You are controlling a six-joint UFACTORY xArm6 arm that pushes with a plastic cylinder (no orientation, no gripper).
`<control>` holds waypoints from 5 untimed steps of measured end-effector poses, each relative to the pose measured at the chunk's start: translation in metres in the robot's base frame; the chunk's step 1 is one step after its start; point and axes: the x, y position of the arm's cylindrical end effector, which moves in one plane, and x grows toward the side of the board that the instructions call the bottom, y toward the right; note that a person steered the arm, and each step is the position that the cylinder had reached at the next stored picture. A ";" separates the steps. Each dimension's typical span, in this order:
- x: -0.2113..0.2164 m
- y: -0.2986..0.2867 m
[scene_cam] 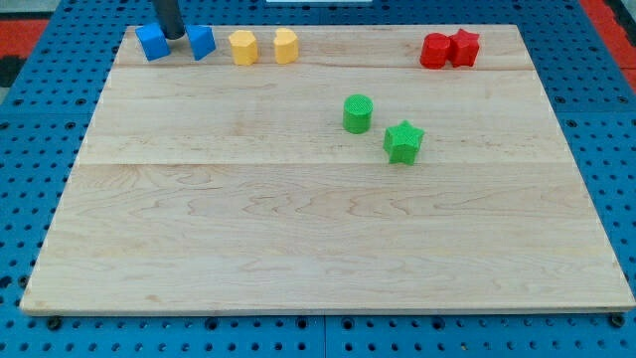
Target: Move the blue cube diagonally to the green star
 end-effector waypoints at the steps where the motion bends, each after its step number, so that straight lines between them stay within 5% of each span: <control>1: -0.013 -0.005; 5: -0.012 -0.029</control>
